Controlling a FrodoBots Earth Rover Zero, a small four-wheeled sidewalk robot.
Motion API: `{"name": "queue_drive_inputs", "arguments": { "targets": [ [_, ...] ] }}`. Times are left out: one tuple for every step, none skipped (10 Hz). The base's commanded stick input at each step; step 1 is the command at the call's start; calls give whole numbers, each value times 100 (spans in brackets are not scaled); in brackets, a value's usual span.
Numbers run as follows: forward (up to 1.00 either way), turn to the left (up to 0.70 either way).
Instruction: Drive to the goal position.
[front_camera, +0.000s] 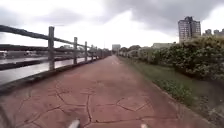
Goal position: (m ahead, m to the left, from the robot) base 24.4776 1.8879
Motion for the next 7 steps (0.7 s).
{"name": "queue_drive_inputs", "arguments": {
  "targets": [
    [70, 0],
    [70, 0],
    [70, 0],
    [70, 0],
    [70, 0],
    [70, 0],
    [70, 0]
  ]
}}
